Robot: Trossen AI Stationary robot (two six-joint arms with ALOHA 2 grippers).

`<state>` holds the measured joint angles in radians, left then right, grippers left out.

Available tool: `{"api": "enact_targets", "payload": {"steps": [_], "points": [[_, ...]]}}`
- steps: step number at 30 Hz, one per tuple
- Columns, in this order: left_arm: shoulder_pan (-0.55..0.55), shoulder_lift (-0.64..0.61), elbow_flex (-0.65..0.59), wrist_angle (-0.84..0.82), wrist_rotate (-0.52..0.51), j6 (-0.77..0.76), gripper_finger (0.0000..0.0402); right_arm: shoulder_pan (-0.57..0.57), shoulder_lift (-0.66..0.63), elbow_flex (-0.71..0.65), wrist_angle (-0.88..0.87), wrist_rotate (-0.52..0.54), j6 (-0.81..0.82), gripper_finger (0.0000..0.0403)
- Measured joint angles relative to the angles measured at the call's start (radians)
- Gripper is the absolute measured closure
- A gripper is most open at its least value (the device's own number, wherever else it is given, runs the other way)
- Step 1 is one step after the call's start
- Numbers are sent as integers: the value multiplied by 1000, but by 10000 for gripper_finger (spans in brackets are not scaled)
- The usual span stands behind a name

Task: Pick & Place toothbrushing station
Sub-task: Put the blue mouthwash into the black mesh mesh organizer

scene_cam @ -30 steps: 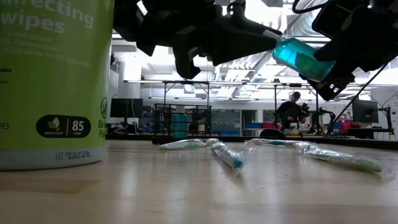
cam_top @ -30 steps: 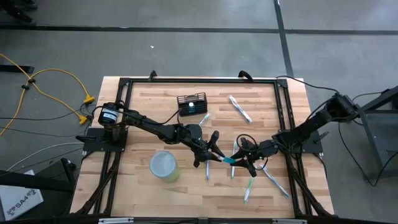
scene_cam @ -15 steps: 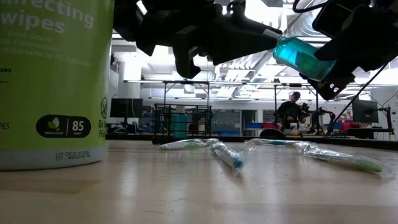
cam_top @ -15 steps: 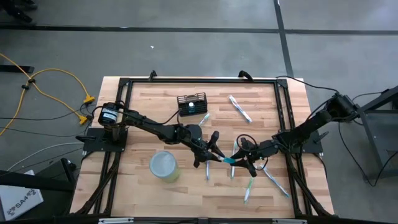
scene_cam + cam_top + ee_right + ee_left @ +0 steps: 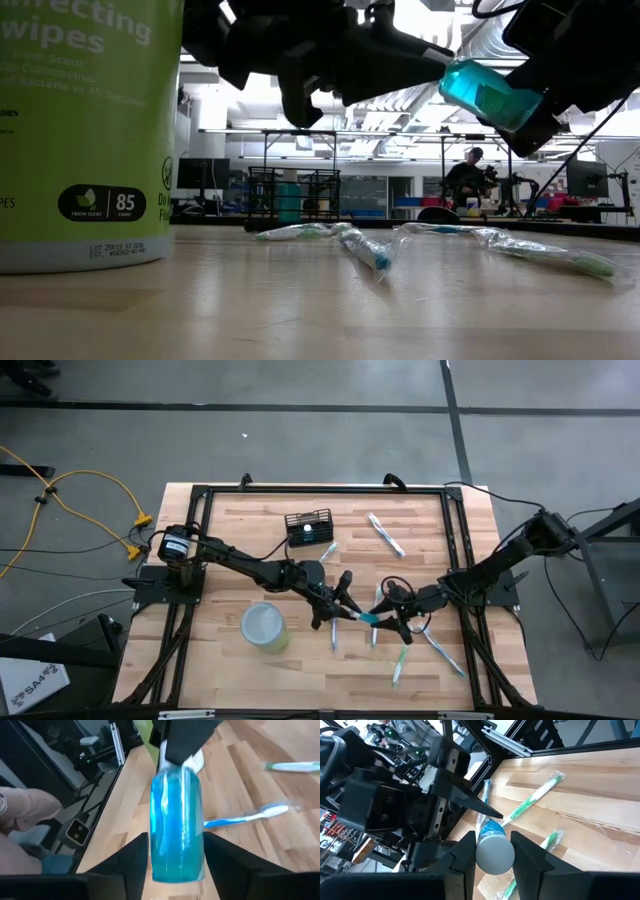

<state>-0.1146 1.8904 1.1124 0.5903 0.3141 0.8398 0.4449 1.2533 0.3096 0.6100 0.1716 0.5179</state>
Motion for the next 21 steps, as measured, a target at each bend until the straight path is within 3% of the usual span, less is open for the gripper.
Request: {"api": "enact_targets", "payload": {"steps": [14,21], "points": [[0,0,0,-1,3,-7,313,0,0,0,2,10,-1,208],[0,0,0,0,5,-87,313,0,0,0,23,33,-23,208]]}}
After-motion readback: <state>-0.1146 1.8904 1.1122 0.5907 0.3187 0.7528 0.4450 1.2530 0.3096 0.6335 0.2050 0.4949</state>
